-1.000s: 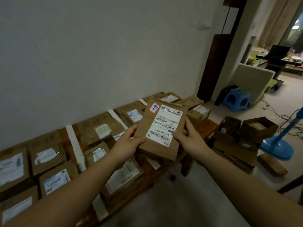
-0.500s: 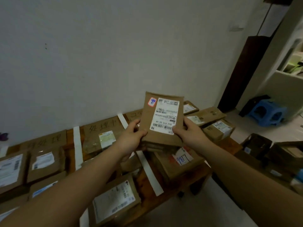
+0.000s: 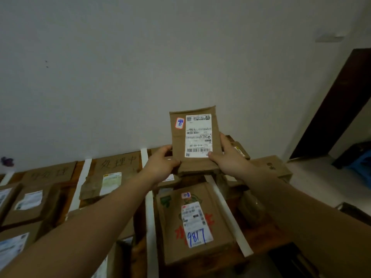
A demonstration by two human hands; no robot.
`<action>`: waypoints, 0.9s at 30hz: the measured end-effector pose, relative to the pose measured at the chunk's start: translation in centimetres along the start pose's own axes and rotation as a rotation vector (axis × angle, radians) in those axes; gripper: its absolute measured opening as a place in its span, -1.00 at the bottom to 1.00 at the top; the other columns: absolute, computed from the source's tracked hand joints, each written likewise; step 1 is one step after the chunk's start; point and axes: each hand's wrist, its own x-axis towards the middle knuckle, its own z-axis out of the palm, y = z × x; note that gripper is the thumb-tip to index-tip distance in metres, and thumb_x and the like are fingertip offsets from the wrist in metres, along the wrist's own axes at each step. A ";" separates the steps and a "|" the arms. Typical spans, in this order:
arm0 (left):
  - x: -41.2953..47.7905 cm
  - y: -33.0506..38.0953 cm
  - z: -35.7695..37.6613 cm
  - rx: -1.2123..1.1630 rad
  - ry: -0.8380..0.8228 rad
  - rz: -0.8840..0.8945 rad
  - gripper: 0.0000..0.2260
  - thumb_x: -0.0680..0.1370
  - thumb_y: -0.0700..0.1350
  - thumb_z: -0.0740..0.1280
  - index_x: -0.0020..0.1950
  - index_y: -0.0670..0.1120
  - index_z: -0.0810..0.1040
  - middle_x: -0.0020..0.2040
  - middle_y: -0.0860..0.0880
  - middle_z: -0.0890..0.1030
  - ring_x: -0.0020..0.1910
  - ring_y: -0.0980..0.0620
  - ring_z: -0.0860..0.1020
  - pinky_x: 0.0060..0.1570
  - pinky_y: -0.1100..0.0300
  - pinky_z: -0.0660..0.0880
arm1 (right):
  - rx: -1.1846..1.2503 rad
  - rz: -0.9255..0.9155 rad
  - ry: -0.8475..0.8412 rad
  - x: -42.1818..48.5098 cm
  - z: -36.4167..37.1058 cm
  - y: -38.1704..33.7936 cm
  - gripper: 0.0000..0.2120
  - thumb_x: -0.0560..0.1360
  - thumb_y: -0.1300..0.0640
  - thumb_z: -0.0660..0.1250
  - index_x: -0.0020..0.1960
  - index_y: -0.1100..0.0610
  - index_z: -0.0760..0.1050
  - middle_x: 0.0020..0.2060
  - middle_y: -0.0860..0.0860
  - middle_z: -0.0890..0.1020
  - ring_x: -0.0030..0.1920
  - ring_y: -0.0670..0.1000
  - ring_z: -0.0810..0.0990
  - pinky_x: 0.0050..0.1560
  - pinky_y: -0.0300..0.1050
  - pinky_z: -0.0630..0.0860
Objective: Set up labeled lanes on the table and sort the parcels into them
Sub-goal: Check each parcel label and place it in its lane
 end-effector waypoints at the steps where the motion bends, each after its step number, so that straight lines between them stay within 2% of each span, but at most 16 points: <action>1: 0.7 -0.2 0.2 0.032 0.008 0.012 -0.61 0.54 -0.23 0.31 0.34 0.01 0.40 0.18 0.00 0.55 0.14 -0.01 0.55 0.11 0.00 0.55 | -0.021 0.010 0.006 1.1 0.2 0.5 -0.40 0.58 0.14 0.27 0.49 -0.15 0.06 0.31 -0.07 0.46 0.29 0.01 0.45 0.24 0.01 0.46; 4: 3.0 -1.5 0.5 0.095 0.011 0.031 -0.62 0.54 -0.23 0.31 0.32 0.05 0.42 0.18 0.02 0.54 0.10 0.00 0.56 0.08 -0.02 0.57 | -0.074 0.057 0.024 4.1 1.2 2.4 -0.44 0.59 0.15 0.23 0.49 -0.08 0.07 0.28 -0.03 0.51 0.27 0.03 0.50 0.14 -0.07 0.48; 6: 4.5 -2.7 0.7 0.129 -0.003 0.045 -0.55 0.53 -0.24 0.32 0.36 0.10 0.37 0.19 0.07 0.53 0.09 0.03 0.56 0.06 -0.01 0.58 | -0.079 0.067 0.040 5.8 2.0 3.6 -0.43 0.59 0.17 0.22 0.49 -0.08 0.04 0.24 -0.06 0.53 0.24 -0.01 0.52 0.02 -0.19 0.47; 7: 5.3 -3.3 0.8 0.148 -0.016 0.054 -0.51 0.52 -0.24 0.32 0.38 0.12 0.34 0.19 0.11 0.52 0.10 0.06 0.56 0.06 -0.01 0.58 | -0.086 0.074 0.049 6.5 2.4 4.0 -0.41 0.59 0.17 0.22 0.50 -0.10 0.01 0.22 -0.08 0.52 0.22 -0.04 0.52 0.03 -0.19 0.46; 9: 6.9 -4.5 1.1 0.164 -0.037 0.062 -0.47 0.51 -0.24 0.34 0.39 0.16 0.30 0.18 0.16 0.52 0.18 0.08 0.53 0.11 -0.03 0.55 | -0.121 0.101 0.055 7.9 3.3 4.9 -0.34 0.59 0.17 0.22 0.53 -0.10 -0.08 0.20 -0.11 0.48 0.19 -0.07 0.49 0.09 -0.12 0.46; 12: 8.6 -5.9 1.7 0.183 -0.035 0.049 -0.48 0.51 -0.27 0.33 0.37 0.13 0.30 0.25 0.12 0.50 0.28 0.10 0.46 0.24 0.07 0.47 | -0.171 0.139 0.051 10.2 4.2 6.9 -0.27 0.56 0.15 0.25 0.53 -0.12 -0.13 0.30 -0.03 0.45 0.26 0.03 0.49 0.21 0.06 0.51; 16: 10.1 -7.3 2.5 0.323 -0.057 -0.002 -0.49 0.56 -0.23 0.28 0.47 0.02 0.24 0.37 0.01 0.37 0.36 0.03 0.36 0.28 0.17 0.36 | -0.212 0.205 -0.020 12.5 4.6 9.0 -0.23 0.58 0.15 0.23 0.54 -0.09 -0.24 0.34 0.05 0.41 0.25 0.08 0.49 0.18 0.12 0.54; 18: 11.0 -7.6 3.0 0.363 -0.041 -0.036 -0.48 0.57 -0.19 0.27 0.50 0.02 0.21 0.40 0.01 0.34 0.37 0.04 0.34 0.31 0.15 0.33 | -0.218 0.224 -0.034 13.7 4.5 9.8 -0.28 0.59 0.13 0.21 0.53 -0.10 -0.21 0.34 0.06 0.42 0.23 0.09 0.51 0.14 0.13 0.56; 22: 12.2 -7.4 4.2 0.383 -0.005 -0.077 -0.50 0.58 -0.14 0.26 0.49 0.03 0.21 0.38 0.04 0.37 0.36 0.04 0.35 0.34 0.09 0.34 | -0.266 0.232 -0.075 16.4 3.7 11.2 -0.46 0.59 0.11 0.17 0.47 -0.05 0.00 0.28 0.07 0.47 0.11 0.07 0.57 0.01 0.08 0.62; 27: 13.3 -7.4 5.1 0.396 0.004 -0.117 -0.52 0.58 -0.14 0.26 0.48 0.02 0.23 0.37 0.04 0.38 0.33 0.05 0.38 0.32 0.11 0.35 | -0.333 0.220 -0.102 17.8 2.8 12.0 -0.47 0.59 0.10 0.17 0.48 -0.03 0.03 0.29 0.07 0.47 0.10 0.07 0.57 -0.04 0.02 0.64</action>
